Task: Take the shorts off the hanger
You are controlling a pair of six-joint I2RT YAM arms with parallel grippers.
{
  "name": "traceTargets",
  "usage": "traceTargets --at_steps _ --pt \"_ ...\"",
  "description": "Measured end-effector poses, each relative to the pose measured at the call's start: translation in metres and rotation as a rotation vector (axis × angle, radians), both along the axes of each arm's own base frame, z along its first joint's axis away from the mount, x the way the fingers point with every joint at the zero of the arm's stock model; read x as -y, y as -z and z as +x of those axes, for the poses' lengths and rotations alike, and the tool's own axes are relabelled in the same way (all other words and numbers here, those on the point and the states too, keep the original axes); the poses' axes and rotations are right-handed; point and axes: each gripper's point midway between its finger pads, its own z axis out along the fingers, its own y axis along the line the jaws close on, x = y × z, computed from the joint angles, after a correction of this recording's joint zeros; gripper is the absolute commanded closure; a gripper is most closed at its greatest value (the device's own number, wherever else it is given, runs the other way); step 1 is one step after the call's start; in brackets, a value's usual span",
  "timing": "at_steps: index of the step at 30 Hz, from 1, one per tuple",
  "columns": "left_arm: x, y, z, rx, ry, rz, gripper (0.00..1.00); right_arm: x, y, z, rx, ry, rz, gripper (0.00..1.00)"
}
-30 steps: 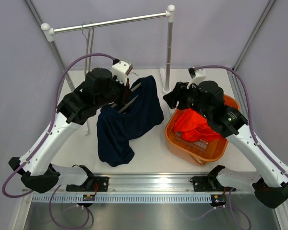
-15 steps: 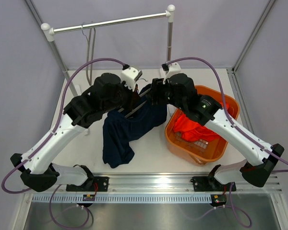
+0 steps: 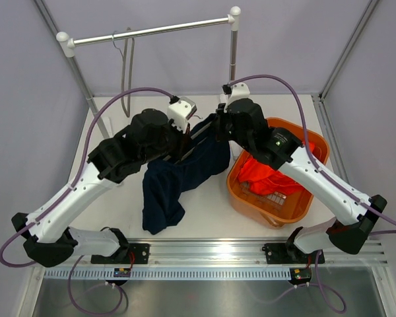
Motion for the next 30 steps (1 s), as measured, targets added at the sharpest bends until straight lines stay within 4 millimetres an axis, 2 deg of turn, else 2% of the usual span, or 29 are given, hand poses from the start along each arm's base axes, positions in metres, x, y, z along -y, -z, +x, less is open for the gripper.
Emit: traceTargets --at_steps 8,14,17,25,30 --pt "-0.011 0.005 -0.02 0.032 0.002 0.001 1.0 0.015 -0.021 0.012 0.045 0.084 -0.031 0.97" --pt "-0.029 -0.011 -0.035 0.079 -0.006 -0.046 1.0 0.029 -0.012 0.033 0.027 0.139 -0.048 0.97" --pt "-0.037 -0.019 -0.041 0.102 -0.005 -0.077 1.0 0.029 -0.005 0.038 0.014 0.146 -0.059 0.97" --pt "-0.051 -0.028 -0.047 0.148 -0.029 -0.126 1.0 0.016 0.0 0.035 -0.013 0.09 -0.027 0.99" --pt "-0.049 -0.04 -0.044 0.188 -0.046 -0.206 1.0 0.017 0.014 0.022 -0.043 0.066 -0.011 0.99"
